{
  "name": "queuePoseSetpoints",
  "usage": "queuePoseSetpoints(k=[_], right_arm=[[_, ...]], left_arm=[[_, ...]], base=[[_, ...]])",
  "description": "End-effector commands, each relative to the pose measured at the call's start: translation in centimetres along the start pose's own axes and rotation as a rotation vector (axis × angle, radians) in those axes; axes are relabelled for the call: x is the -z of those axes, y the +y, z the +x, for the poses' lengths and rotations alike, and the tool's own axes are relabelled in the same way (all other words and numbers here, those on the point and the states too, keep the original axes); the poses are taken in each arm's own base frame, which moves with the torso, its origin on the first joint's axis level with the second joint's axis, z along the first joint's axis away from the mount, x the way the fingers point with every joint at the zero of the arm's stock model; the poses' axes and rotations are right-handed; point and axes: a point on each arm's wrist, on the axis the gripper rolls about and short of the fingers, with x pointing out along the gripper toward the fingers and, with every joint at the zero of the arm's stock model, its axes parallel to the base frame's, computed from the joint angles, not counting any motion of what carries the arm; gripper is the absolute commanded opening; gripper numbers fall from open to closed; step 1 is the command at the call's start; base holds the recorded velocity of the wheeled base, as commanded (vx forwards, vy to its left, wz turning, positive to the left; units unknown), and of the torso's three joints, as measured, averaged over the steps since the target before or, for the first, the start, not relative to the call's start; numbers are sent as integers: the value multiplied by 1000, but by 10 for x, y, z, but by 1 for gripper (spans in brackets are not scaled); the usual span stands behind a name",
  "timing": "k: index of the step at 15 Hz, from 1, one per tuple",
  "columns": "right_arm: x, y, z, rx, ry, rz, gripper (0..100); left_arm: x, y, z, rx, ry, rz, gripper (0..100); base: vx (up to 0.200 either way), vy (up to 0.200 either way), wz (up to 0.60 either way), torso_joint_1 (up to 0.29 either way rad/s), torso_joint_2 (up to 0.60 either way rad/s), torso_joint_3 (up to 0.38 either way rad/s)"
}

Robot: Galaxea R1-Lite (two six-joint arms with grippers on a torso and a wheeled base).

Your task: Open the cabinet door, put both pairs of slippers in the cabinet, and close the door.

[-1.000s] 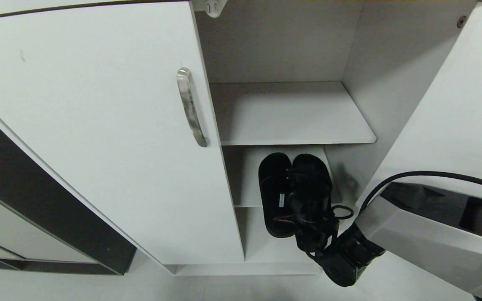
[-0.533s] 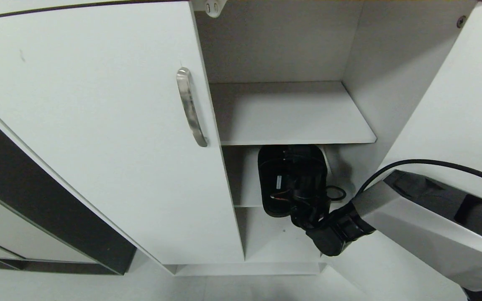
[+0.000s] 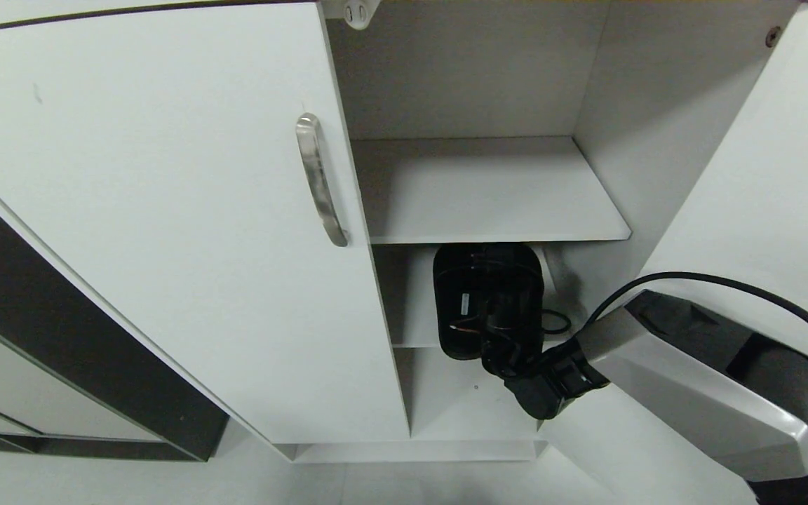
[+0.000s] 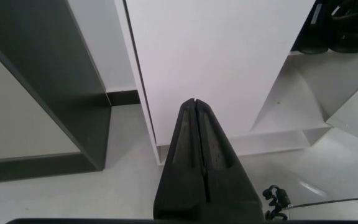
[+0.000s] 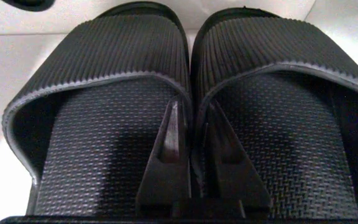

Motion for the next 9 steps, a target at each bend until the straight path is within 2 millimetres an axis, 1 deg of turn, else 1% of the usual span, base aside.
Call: queuePoseSetpoints(k=[1, 2, 3, 7, 9], right_arm=[[5, 0, 2, 3, 10, -8, 0], [6, 0, 2, 3, 18, -14, 0], [6, -1, 3, 5, 20, -16, 100], [9, -2, 2, 7, 29, -24, 100], [8, -2, -2, 4, 35, -29, 100]], left_arm=[[0, 0, 0, 0, 1, 0, 0], [0, 0, 0, 0, 1, 0, 0], [0, 0, 0, 0, 1, 0, 0], [0, 0, 0, 0, 1, 0, 0], [0, 0, 0, 0, 1, 0, 0]], base=[[0, 0, 0, 0, 0, 0], [0, 0, 0, 0, 0, 0], [0, 0, 0, 0, 0, 0], [0, 0, 0, 0, 0, 0], [0, 0, 0, 0, 0, 0]])
